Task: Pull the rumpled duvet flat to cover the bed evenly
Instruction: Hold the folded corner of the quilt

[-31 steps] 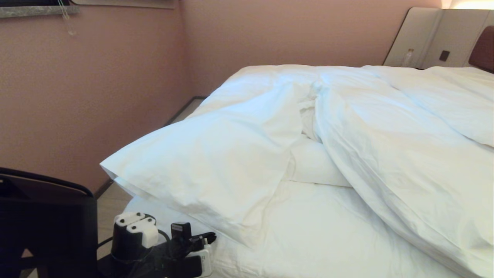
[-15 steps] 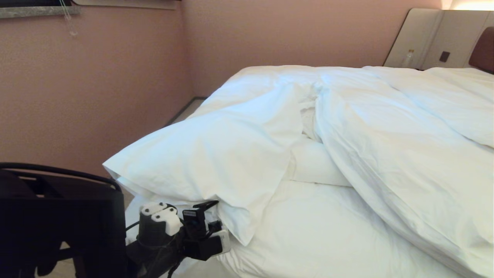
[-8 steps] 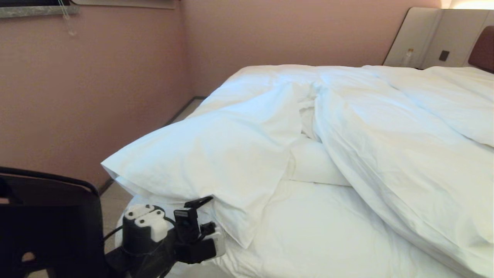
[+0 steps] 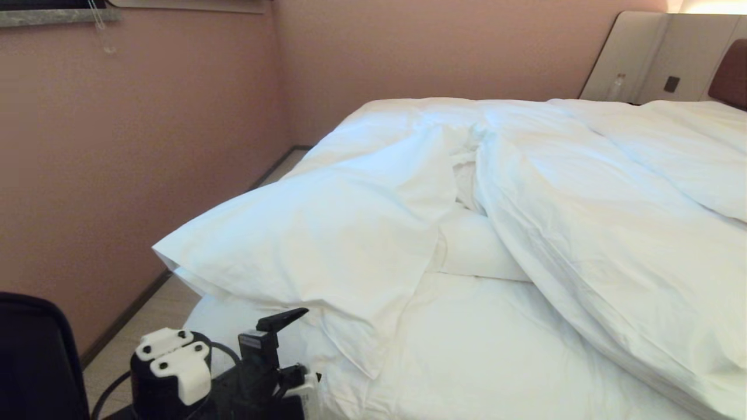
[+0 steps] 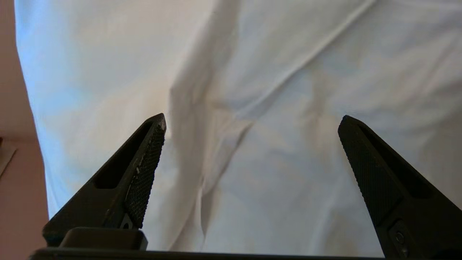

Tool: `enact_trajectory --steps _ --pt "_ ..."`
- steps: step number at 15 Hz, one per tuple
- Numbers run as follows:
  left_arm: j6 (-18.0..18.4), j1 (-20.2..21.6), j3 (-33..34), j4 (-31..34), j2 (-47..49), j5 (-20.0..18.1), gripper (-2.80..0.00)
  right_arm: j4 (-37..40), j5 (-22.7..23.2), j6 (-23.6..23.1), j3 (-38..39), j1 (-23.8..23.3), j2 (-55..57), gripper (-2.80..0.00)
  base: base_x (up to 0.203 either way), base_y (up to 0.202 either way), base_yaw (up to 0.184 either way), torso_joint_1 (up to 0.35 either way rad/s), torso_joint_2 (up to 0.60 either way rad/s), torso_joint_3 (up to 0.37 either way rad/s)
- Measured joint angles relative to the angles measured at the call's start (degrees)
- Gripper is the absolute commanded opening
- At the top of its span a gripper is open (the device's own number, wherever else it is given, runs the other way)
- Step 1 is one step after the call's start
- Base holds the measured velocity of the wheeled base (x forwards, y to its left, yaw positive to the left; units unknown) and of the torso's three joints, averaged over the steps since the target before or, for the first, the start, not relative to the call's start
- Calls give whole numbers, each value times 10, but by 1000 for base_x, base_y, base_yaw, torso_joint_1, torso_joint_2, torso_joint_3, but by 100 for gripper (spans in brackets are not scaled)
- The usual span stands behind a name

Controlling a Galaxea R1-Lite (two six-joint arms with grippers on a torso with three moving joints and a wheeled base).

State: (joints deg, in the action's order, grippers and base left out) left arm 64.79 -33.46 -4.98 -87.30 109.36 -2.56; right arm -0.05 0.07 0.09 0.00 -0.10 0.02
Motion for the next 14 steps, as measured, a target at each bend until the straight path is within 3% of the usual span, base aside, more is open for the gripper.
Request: enact_trajectory --steps 10,14 --pt "-9 -1 -98 1 104 4 0 0 0 0 0 0 0 -280 0 0 0 0 0 0" --pt "-13 0 -108 2 110 9 0 0 0 0 0 0 0 -280 0 0 0 0 0 0"
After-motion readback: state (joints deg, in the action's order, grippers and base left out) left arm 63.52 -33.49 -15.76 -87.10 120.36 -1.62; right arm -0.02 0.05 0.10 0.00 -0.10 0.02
